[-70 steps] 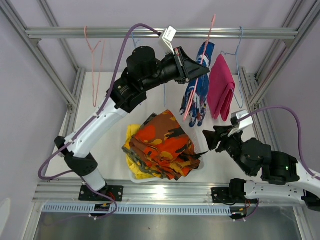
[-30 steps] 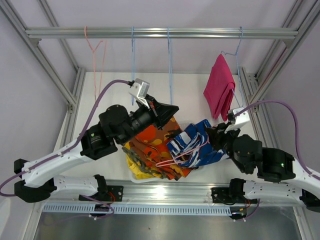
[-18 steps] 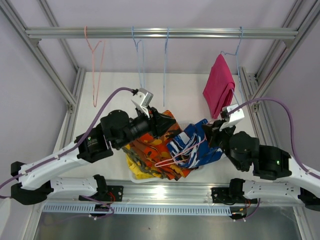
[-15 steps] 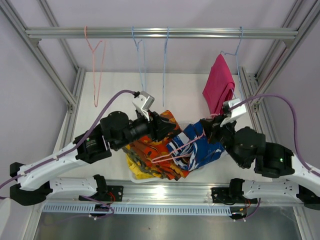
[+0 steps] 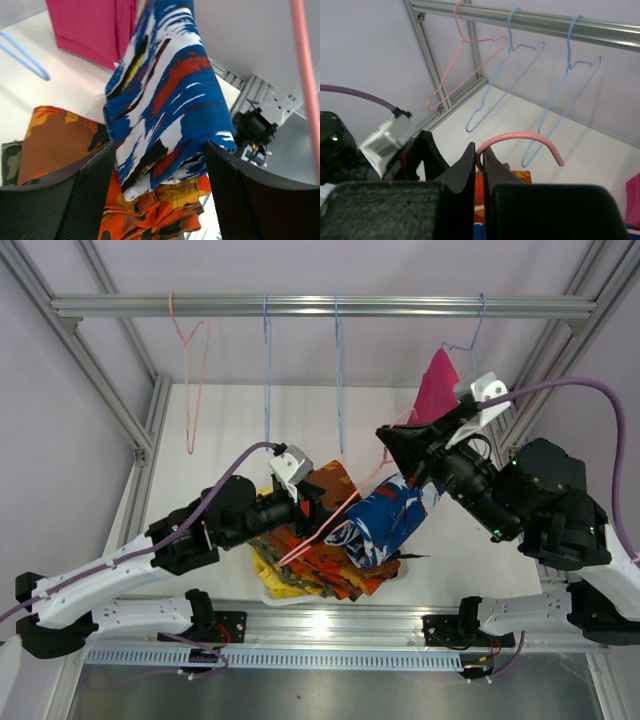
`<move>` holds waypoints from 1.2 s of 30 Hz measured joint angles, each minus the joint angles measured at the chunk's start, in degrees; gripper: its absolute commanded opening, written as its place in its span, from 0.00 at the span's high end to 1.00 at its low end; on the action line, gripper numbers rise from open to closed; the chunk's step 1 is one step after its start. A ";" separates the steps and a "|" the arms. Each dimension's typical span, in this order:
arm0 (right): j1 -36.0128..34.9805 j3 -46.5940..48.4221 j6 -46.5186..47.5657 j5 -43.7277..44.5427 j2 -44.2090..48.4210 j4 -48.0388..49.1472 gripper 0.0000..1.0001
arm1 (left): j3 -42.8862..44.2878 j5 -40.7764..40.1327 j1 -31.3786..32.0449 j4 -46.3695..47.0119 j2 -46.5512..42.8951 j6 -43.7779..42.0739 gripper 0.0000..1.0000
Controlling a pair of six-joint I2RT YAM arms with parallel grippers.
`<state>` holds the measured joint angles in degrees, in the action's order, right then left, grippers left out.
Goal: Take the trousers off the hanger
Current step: Pick up the hanger at the center of the board.
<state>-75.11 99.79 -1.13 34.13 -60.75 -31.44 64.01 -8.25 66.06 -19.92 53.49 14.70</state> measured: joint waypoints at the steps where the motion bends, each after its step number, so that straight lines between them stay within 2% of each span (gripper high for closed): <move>1: 0.09 1.20 0.31 -0.76 -1.18 0.00 1.00 | -0.44 1.18 -0.42 -0.02 0.04 -0.22 0.24; 7: 1.07 3.10 0.96 -5.70 -5.73 -0.48 1.00 | -1.97 12.17 -4.55 2.36 -1.07 0.61 0.22; 11: 2.82 3.10 0.59 -10.60 -7.21 -0.68 1.00 | -3.21 15.45 -6.88 3.50 -2.45 1.86 0.18; 15: 4.20 2.25 -0.37 -15.23 -6.75 -0.81 1.00 | -3.26 11.56 -7.23 2.80 -2.89 1.79 0.09; 20: 5.27 0.44 -1.27 -20.11 -5.05 -0.98 1.00 | -3.26 6.36 -8.79 1.16 -4.13 1.79 0.03; 29: 5.66 -2.01 -2.19 -24.22 -2.64 -1.29 1.00 | -3.30 0.96 -13.38 0.98 -11.45 2.45 0.01; 33: 5.73 -2.97 -2.51 -25.07 -1.70 -1.33 1.00 | -3.32 7.65 -16.83 2.23 -12.57 4.63 0.01; 36: 5.77 -3.26 -2.80 -25.81 -1.40 -1.42 1.00 | -3.34 18.18 -18.67 4.57 -12.52 6.82 0.00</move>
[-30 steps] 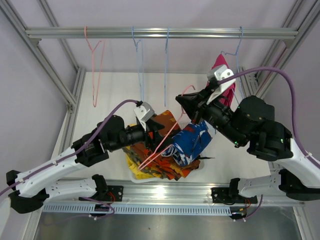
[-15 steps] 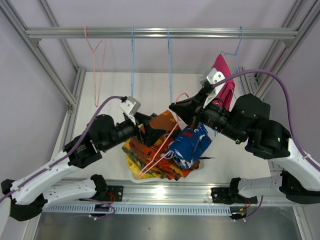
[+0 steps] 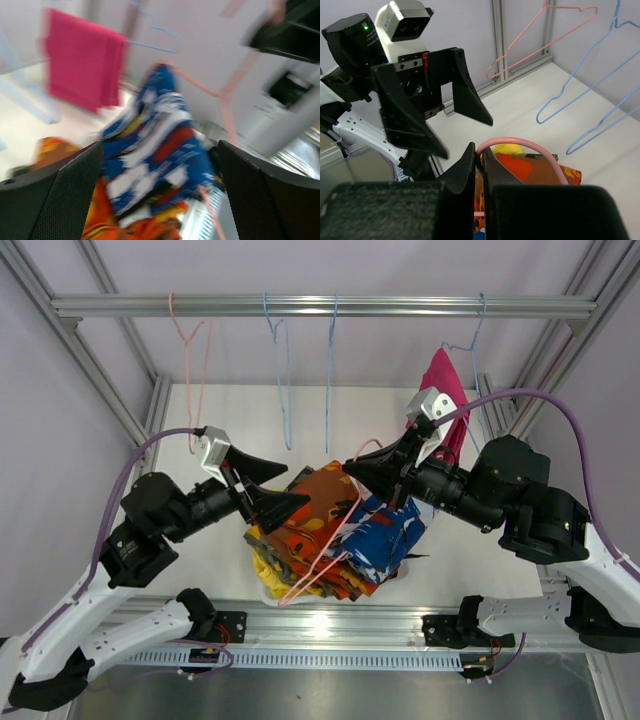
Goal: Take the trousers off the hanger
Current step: Pick up the hanger at the center of the board.
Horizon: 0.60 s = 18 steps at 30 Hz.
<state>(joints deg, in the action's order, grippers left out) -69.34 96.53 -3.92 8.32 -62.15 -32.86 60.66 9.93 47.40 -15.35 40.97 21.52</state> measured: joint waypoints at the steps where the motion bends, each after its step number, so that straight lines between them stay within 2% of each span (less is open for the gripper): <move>1: 0.00 -0.02 -0.09 -0.22 0.04 -0.02 1.00 | 0.00 3.82 -0.31 0.94 0.24 0.66 0.01; 8: 0.11 -0.11 -0.28 -2.23 0.68 -0.31 1.00 | -0.02 34.60 -0.70 11.65 6.84 7.50 0.01; 13: 0.11 -0.35 -0.35 -3.02 0.87 -0.31 1.00 | -2.01 46.18 -0.81 18.25 10.86 13.29 0.01; 18: 0.11 -1.25 -0.39 -3.69 0.90 -0.28 1.00 | -2.54 52.28 -0.83 24.02 12.83 18.69 0.02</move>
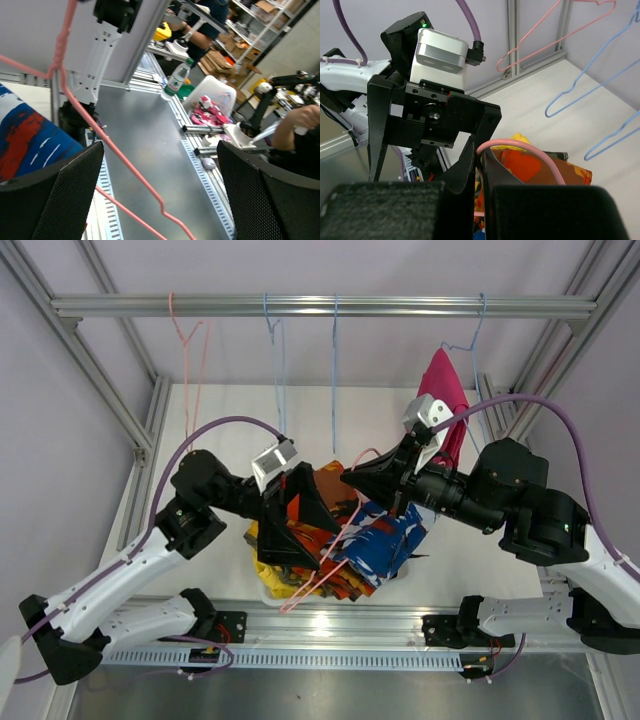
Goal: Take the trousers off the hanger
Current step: Pick up the hanger at the center of the board.
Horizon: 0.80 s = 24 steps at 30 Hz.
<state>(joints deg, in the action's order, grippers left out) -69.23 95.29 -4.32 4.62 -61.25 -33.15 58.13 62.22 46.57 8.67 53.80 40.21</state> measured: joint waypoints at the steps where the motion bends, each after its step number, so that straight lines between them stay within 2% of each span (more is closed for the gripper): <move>1: 0.00 -0.15 -0.02 -0.15 -0.02 0.02 1.00 | -0.07 0.81 0.00 1.49 0.57 1.18 0.03; 6: 0.00 -1.49 -0.15 -0.68 -0.02 0.70 1.00 | -0.28 2.99 -0.04 7.56 4.70 8.87 0.08; 12: 0.00 -2.64 -0.15 -1.07 -0.02 0.96 1.00 | -0.28 1.42 -0.02 4.94 7.87 10.80 0.17; 15: 0.00 -3.08 -0.13 -1.09 0.04 1.38 1.00 | -0.28 0.48 0.13 2.89 8.41 10.62 0.25; 16: 0.00 -3.19 -0.13 -1.09 0.07 1.64 1.00 | -0.26 0.11 0.28 2.03 8.66 10.34 0.32; 18: 0.00 -3.48 -0.11 -1.07 0.09 1.81 1.00 | -0.24 -0.66 0.57 0.13 9.09 9.77 0.37; 19: 0.00 -3.63 -0.11 -1.07 0.11 1.88 1.00 | -0.24 -0.90 0.72 -0.85 9.27 9.44 0.43; 24: 0.02 -4.42 -0.11 -1.09 0.24 2.21 1.00 | 0.48 -1.57 2.10 -4.83 10.29 8.39 0.60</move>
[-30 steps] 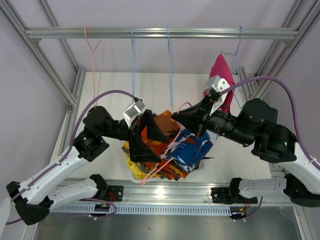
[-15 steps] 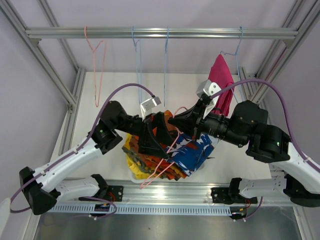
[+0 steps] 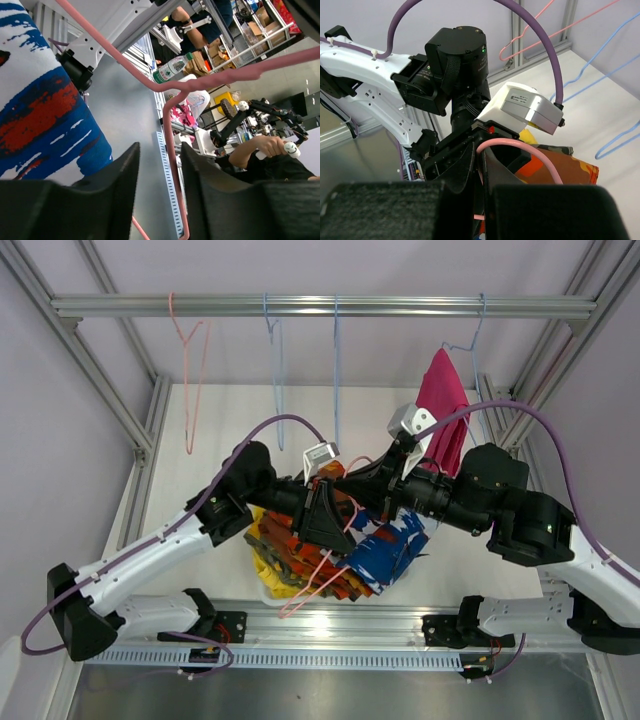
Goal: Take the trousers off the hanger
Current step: Pick up the hanger at the center of the board.
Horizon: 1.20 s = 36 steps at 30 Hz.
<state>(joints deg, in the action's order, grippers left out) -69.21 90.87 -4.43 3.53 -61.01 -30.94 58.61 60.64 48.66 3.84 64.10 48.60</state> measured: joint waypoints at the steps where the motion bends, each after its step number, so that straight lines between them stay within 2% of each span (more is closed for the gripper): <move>1: 0.02 -0.13 0.02 0.00 0.07 0.00 1.00 | 0.15 -0.02 0.22 -0.39 0.17 -0.17 0.67; 3: 0.04 -0.28 0.02 0.02 0.20 -0.09 1.00 | 0.42 0.02 0.55 -1.01 0.42 -0.17 0.72; 4: 0.07 -0.59 0.04 0.04 0.35 -0.04 1.00 | 0.48 0.11 0.68 -1.05 0.44 -0.15 0.79; 7: 0.09 -1.31 0.09 0.07 0.76 0.00 1.00 | 0.66 0.66 0.85 -0.98 0.44 0.15 0.91; 10: 0.07 -2.01 0.02 -0.11 1.33 0.61 1.00 | 0.72 0.83 0.98 -1.49 0.59 1.36 0.99; 20: 0.09 -4.13 0.07 -0.09 3.39 2.97 1.00 | 1.31 1.25 1.27 0.55 1.64 5.86 1.00; 26: 0.09 -5.05 -0.46 0.15 5.22 5.20 0.57 | 1.40 -0.42 1.64 4.85 2.27 10.93 1.00; 29: 0.09 -5.84 -0.70 0.55 6.56 6.08 0.46 | 1.68 -1.64 1.70 5.84 2.38 12.96 1.00; 30: 0.09 -6.14 -0.79 0.74 7.06 6.23 0.36 | 1.92 -1.99 1.70 6.08 2.47 13.46 0.99; 33: 0.09 -6.95 -1.11 1.68 8.57 6.38 0.25 | 2.95 -2.82 1.73 7.21 3.06 15.15 0.99; 36: 0.09 -7.87 -1.38 2.86 9.92 6.19 0.17 | 3.91 -3.52 1.73 7.63 3.41 16.44 1.00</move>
<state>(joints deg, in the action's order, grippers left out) -69.12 83.00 -5.80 6.39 -51.09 -24.75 62.52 57.12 50.39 11.46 67.51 65.04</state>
